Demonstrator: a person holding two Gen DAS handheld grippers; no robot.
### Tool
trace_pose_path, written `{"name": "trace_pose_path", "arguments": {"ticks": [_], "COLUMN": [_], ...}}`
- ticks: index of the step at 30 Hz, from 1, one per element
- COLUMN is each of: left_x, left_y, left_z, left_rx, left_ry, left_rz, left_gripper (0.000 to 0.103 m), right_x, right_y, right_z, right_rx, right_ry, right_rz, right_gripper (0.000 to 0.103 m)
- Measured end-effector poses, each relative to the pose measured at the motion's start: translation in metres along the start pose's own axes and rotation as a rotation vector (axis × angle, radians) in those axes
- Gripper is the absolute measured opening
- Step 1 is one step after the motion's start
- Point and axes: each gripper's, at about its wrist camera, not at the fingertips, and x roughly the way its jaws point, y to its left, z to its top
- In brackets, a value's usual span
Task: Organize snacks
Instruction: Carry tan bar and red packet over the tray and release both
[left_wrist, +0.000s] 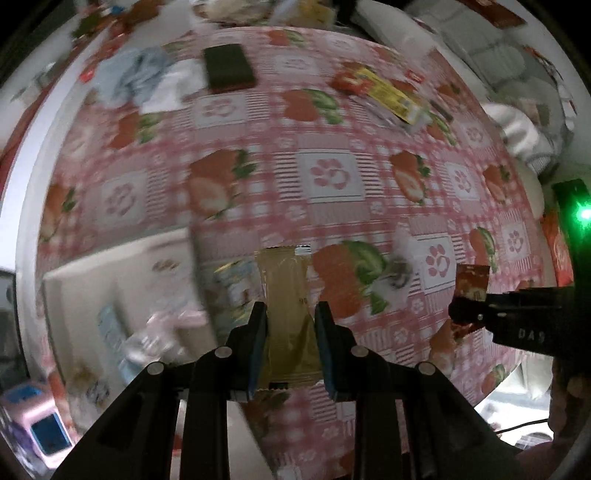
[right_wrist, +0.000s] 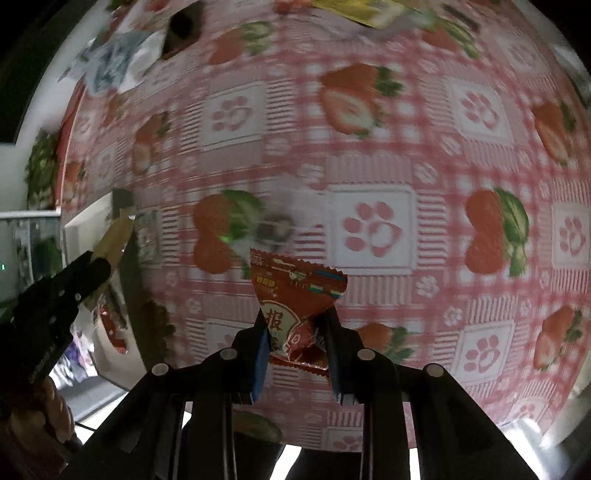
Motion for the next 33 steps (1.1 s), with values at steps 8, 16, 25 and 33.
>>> {"name": "trace_pose_path", "arguments": {"ticks": [8, 16, 25, 33], "left_x": [-0.016, -0.026, -0.03, -0.029], "left_y": [0.053, 0.098, 0.13, 0.146], "left_z": [-0.028, -0.049, -0.064, -0.065], "left_rx": [-0.148, -0.264, -0.33, -0.343], "left_ry": [-0.024, -0.048, -0.057, -0.054], "left_rz": [0.038, 0.073, 0.088, 0.099], "left_gripper": [0.029, 0.029, 0.029, 0.029], "right_x": [0.007, 0.016, 0.028, 0.038], "right_y": [0.062, 0.127, 0.191, 0.225], "right_z": [0.009, 0.015, 0.015, 0.016], "right_rx": [-0.176, -0.337, -0.454, -0.506], "right_ry": [0.024, 0.049, 0.065, 0.082], "right_rz": [-0.012, -0.021, -0.016, -0.007], "right_gripper": [0.028, 0.029, 0.029, 0.029]}}
